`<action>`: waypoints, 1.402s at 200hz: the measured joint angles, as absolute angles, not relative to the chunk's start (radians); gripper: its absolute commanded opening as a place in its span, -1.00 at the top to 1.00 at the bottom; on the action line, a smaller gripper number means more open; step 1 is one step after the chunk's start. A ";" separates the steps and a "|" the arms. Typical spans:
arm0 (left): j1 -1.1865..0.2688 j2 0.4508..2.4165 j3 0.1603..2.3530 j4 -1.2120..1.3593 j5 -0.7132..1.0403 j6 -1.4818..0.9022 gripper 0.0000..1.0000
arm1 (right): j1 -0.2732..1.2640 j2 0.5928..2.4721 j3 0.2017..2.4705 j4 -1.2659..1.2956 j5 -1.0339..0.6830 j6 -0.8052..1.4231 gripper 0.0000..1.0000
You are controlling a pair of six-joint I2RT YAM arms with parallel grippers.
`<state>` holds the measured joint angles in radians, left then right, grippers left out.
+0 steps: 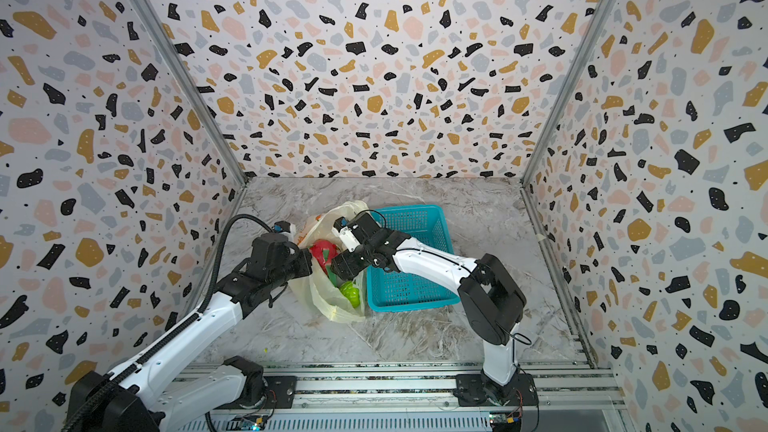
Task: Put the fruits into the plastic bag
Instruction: 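Release the avocado in the bag and withdraw the right gripper to the basket, then grasp the dark purple mangosteen in the basket with the right gripper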
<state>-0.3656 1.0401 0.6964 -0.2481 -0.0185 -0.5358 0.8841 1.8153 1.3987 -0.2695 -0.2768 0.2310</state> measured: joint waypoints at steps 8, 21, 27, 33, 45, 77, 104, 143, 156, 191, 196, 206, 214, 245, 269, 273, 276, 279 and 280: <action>-0.366 1.042 0.696 -0.248 -0.018 -0.536 1.00 | 0.885 1.795 1.390 -0.269 -0.290 0.225 -0.78; -0.366 1.045 0.696 -0.247 -0.017 -0.536 1.00 | 0.887 1.771 1.382 -0.270 -0.312 0.210 -0.78; -0.366 1.046 0.696 -0.247 -0.017 -0.536 1.00 | 0.889 1.764 1.379 -0.271 -0.319 0.200 -0.78; -0.366 1.046 0.696 -0.247 -0.017 -0.536 1.00 | 0.894 1.756 1.373 -0.270 -0.326 0.191 -0.78; -0.366 1.046 0.696 -0.247 -0.017 -0.536 1.00 | 0.906 1.742 1.354 -0.273 -0.338 0.171 -0.78; -0.366 1.050 0.696 -0.246 -0.017 -0.537 1.00 | 0.948 1.697 1.302 -0.305 -0.363 0.129 -0.79; -0.366 1.055 0.696 -0.245 -0.017 -0.537 1.00 | 0.965 1.636 1.302 -0.312 -0.368 0.115 -0.79; -0.366 1.069 0.696 -0.245 -0.016 -0.536 1.00 | 0.952 1.519 1.374 -0.303 -0.337 0.114 -0.83; -0.366 1.074 0.696 -0.245 -0.015 -0.537 1.00 | 0.924 1.479 1.399 -0.276 -0.328 0.126 -0.85; -0.366 1.076 0.696 -0.244 -0.010 -0.537 1.00 | 0.700 1.384 1.394 -0.175 -0.321 0.254 -0.84; -0.366 1.076 0.696 -0.244 -0.009 -0.537 1.00 | 0.663 1.379 1.386 -0.161 -0.320 0.278 -0.84; -0.366 1.076 0.696 -0.244 -0.009 -0.537 1.00 | 0.587 1.377 1.364 -0.138 -0.317 0.329 -0.84; -0.366 1.076 0.696 -0.244 -0.009 -0.537 1.00 | 0.542 1.380 1.342 -0.130 -0.314 0.368 -0.83; -0.366 1.076 0.696 -0.244 -0.009 -0.537 1.00 | 0.432 1.456 1.279 -0.142 -0.336 0.472 -0.82; -0.366 1.076 0.696 -0.244 -0.009 -0.537 1.00 | 0.395 1.579 1.287 -0.184 -0.367 0.492 -0.82; -0.366 1.076 0.696 -0.244 -0.009 -0.537 1.00 | 0.394 1.605 1.295 -0.197 -0.373 0.492 -0.81; -0.366 1.076 0.696 -0.244 -0.009 -0.537 1.00 | 0.393 1.620 1.300 -0.205 -0.375 0.492 -0.81; -0.366 1.076 0.696 -0.244 -0.009 -0.537 1.00 | 0.393 1.639 1.305 -0.211 -0.379 0.492 -0.81; -0.366 1.076 0.696 -0.244 -0.009 -0.537 1.00 | 0.393 1.647 1.308 -0.214 -0.381 0.492 -0.81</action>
